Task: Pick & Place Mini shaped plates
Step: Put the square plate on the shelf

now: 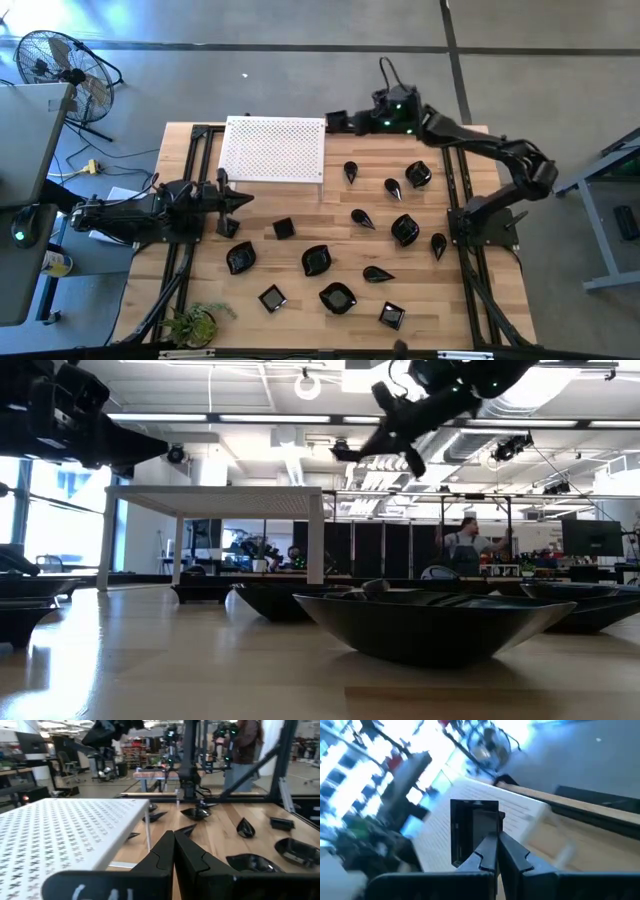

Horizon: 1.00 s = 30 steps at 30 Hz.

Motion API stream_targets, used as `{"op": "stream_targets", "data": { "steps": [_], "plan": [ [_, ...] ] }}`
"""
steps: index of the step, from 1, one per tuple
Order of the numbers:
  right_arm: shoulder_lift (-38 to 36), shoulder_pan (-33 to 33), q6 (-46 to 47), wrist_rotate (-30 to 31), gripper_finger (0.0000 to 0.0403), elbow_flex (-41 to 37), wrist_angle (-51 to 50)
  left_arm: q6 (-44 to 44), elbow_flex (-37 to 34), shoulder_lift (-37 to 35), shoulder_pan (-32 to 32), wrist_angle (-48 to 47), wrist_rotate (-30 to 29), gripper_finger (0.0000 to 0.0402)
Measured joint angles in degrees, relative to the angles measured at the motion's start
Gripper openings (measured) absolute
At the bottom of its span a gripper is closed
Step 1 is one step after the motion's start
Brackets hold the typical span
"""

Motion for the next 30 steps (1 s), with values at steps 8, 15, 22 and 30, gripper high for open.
{"op": "stream_targets", "data": {
  "steps": [8, 15, 22, 30],
  "plan": [
    [4.8, 10.2, 16.6, 17.8, 0.0000, 0.0, 3.9, 1.5, 0.0, 0.0, 0.0, 0.0, -3.4, 0.0000],
    [9.0, 15.8, 24.5, 24.5, 0.0000, 5.2, -3.5, 1.5, 0.0, 0.0, 0.0, 0.1, -3.0, 0.0000],
    [19.2, 16.8, 17.4, 25.3, 0.0000, 22.3, -15.8, 1.9, 0.8, 0.0, 0.0, 0.4, -3.0, 0.0000],
    [23.1, 16.9, 19.7, 26.3, 0.0000, 27.7, -20.0, 1.5, 1.8, 0.0, 0.0, -2.7, -2.5, 0.0000]
  ]
}}
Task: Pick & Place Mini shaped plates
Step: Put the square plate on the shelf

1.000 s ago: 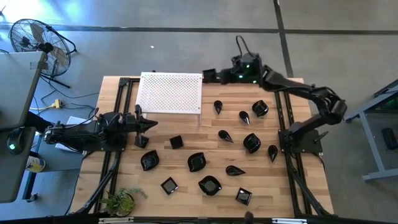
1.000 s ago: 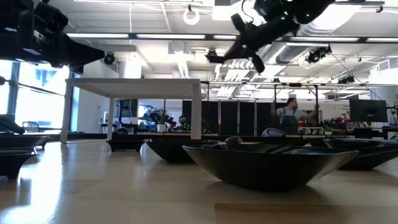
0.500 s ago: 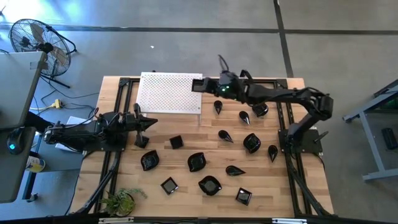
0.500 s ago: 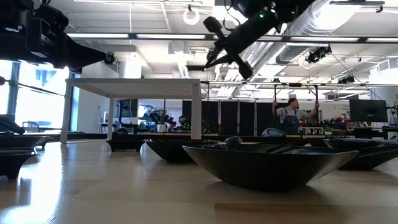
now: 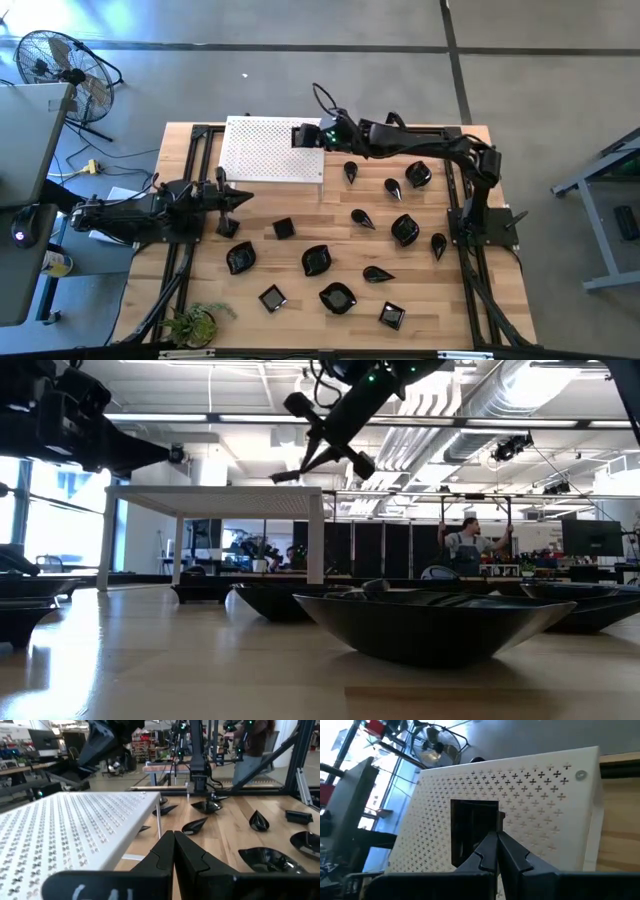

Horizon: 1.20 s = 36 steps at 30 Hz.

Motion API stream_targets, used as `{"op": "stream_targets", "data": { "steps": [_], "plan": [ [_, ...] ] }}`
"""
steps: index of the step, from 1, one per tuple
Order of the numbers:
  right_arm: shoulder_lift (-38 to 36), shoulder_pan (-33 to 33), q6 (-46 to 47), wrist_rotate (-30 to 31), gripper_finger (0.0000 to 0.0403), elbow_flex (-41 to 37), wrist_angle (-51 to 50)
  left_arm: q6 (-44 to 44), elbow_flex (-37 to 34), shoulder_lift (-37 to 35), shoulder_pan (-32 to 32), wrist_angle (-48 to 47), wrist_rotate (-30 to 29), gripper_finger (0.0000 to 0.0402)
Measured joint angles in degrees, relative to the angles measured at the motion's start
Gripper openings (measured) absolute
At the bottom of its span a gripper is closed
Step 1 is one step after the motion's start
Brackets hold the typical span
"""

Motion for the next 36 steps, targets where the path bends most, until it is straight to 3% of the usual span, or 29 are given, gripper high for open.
{"op": "stream_targets", "data": {
  "steps": [5, 14, 19, 28, 36],
  "plan": [
    [0.0, 0.0, 3.8, 0.2, 0.0000, 0.0, -4.8, -1.5, 0.1, 0.0, 0.0, -0.5, 0.0, 0.0000],
    [0.0, 1.6, 9.3, -1.3, 0.0000, 0.0, -5.0, -1.7, 0.2, 0.0, 0.0, -0.9, 0.1, 0.0000],
    [0.7, 2.1, 9.9, -4.1, 0.0000, -0.9, -4.2, -1.8, 0.2, 0.0, 0.0, -0.9, -0.2, 0.0000],
    [1.1, 1.8, 9.2, -3.6, 0.0003, -0.8, -3.8, -1.9, 0.3, 0.0, 0.0, -0.9, -0.4, 0.0000],
    [1.1, 1.8, 5.8, -4.3, 0.0065, -0.8, -3.9, -3.1, 0.3, 0.0, 0.0, -0.9, -0.5, 0.0000]
  ]
}}
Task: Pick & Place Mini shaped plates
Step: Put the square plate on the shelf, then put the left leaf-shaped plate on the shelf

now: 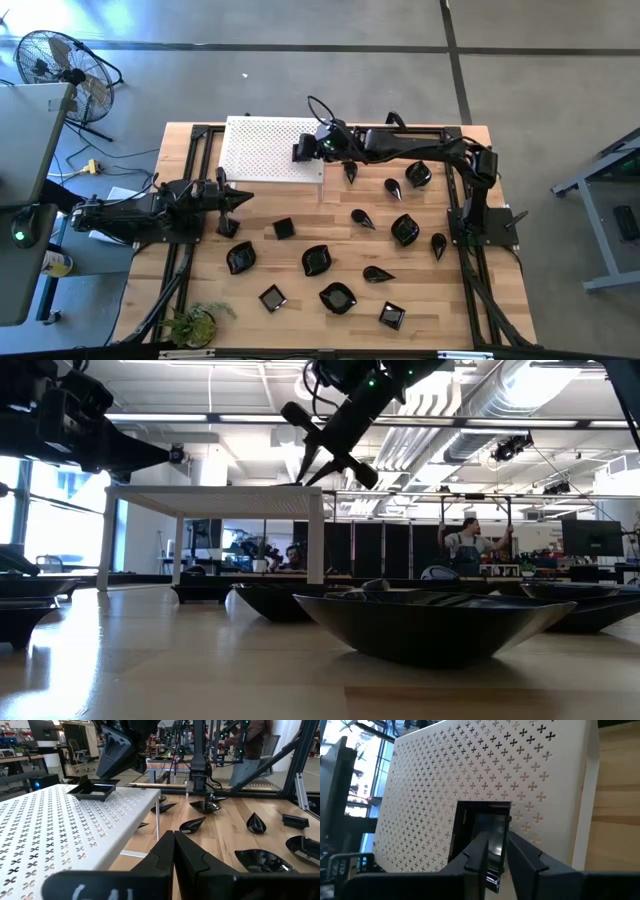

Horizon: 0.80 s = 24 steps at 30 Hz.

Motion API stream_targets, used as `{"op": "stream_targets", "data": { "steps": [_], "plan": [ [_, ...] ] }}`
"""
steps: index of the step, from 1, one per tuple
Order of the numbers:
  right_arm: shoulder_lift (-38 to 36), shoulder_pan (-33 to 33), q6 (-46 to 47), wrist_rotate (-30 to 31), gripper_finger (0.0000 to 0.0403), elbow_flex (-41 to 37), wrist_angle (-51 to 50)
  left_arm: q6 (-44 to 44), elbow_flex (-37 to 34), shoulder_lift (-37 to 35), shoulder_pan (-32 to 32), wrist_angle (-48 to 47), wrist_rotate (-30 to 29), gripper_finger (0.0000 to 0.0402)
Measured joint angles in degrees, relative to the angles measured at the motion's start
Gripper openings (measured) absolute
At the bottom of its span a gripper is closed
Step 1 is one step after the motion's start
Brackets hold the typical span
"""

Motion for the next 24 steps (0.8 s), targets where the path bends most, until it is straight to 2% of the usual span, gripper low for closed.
{"op": "stream_targets", "data": {
  "steps": [6, 11, 16, 20, 22, 24],
  "plan": [
    [-2.8, -1.2, -13.4, -0.4, 0.0113, 0.0, 0.6, -0.4, 0.0, 0.0, 0.0, 0.0, 0.3, 0.0000],
    [-6.3, -2.6, -26.3, -3.2, 0.0120, 0.1, 0.6, -0.3, 0.0, 0.0, 0.0, 0.0, 0.4, 0.0000],
    [-8.2, -3.7, -33.5, -8.2, 0.0089, 0.1, -0.9, -0.3, 0.0, 0.0, 0.0, -0.1, 0.5, 0.0000],
    [-9.4, -5.7, -45.9, -17.3, 0.0049, 0.1, -6.1, -0.2, 0.0, 0.0, 0.0, -0.1, 0.9, 0.0000],
    [-10.0, -6.2, -51.3, -17.5, 0.0025, 0.1, -10.5, -0.1, 0.0, 0.0, 0.0, -0.2, 1.3, 0.0000],
    [-10.0, -6.0, -56.3, -13.9, 0.0007, 0.1, -13.6, -0.1, 0.0, 0.0, 0.0, -0.2, 1.3, 0.0000]
  ]
}}
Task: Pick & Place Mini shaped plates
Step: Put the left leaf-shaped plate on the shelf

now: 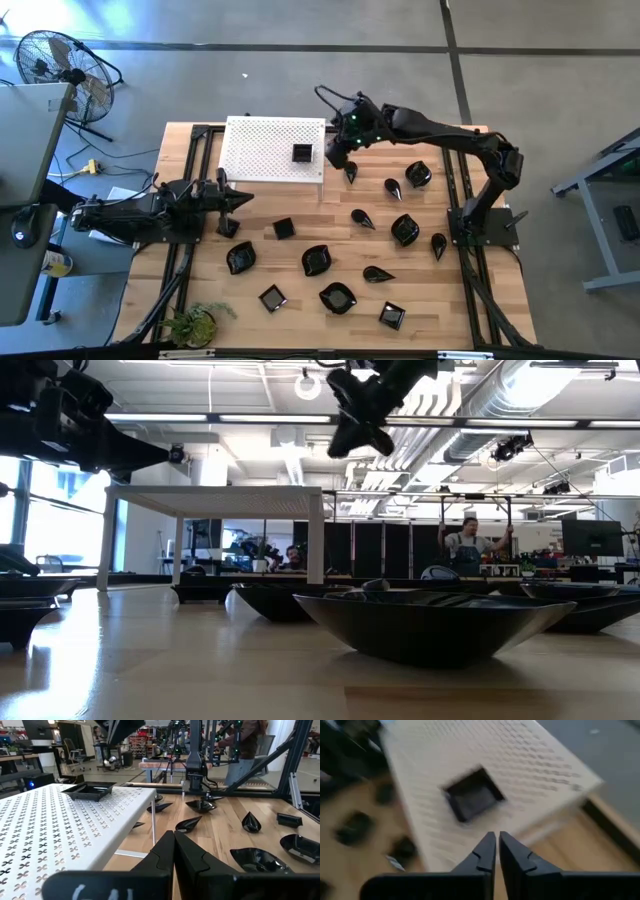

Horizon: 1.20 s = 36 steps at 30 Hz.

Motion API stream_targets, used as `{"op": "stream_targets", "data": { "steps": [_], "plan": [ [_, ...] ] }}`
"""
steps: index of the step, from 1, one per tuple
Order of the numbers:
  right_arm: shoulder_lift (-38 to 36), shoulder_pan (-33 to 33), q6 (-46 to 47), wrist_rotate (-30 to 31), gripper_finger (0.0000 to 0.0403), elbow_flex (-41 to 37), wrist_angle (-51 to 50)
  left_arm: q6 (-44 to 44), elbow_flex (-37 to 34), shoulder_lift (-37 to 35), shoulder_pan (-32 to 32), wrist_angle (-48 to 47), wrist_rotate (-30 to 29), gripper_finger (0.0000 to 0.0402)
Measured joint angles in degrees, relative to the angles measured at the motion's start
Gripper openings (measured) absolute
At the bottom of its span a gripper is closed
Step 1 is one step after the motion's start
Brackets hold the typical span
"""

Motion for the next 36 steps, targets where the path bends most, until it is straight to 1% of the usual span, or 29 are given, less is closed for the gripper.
{"op": "stream_targets", "data": {
  "steps": [2, 4, 6, 8, 15, 20, 26, 28, 32, 36],
  "plan": [
    [0.0, 0.5, -3.8, 1.3, 0.0008, -0.5, -0.1, -0.1, 0.0, 0.0, 0.0, -0.1, 0.0, 0.0000],
    [-0.6, 1.2, -7.1, -0.5, 0.0012, -2.8, 3.8, -0.9, 0.1, 0.0, 0.0, -0.5, 0.1, 0.0000],
    [-2.3, 1.6, -9.7, -3.1, 0.0008, -6.8, 9.4, -1.3, 0.1, 0.0, 0.0, -1.1, 0.8, 0.0000],
    [-4.7, 1.8, -10.6, -5.0, 0.0002, -12.2, 16.7, -1.3, 0.3, 0.0, 0.0, -1.8, 1.9, 0.0000],
    [-13.8, 1.8, -10.5, -4.6, 0.0002, -34.2, 46.5, -1.2, 0.3, 0.1, 0.0, -2.4, 4.8, 0.0000],
    [-17.8, 1.8, -7.8, -4.3, 0.0005, -45.3, 60.6, -1.3, 0.2, 0.1, 0.0, -2.1, 4.8, 0.0000],
    [-20.8, 1.8, -7.7, -4.2, 0.0003, -54.6, 73.3, -2.0, 0.2, 0.1, 0.0, -2.1, 4.9, 0.0000],
    [-20.8, 1.8, -7.6, -4.2, 0.0001, -57.7, 79.3, -1.9, 0.2, 0.1, 0.0, -2.2, 4.9, 0.0000],
    [-20.8, 1.9, -9.8, -2.6, 0.0002, -62.9, 91.2, -3.9, 2.5, 0.8, 0.0, -4.3, 5.3, 0.0000],
    [-20.8, 1.8, -12.2, -1.5, 0.0001, -66.6, 99.1, -5.4, 6.2, 4.2, 0.0, -7.6, 6.1, 0.0000]
  ]
}}
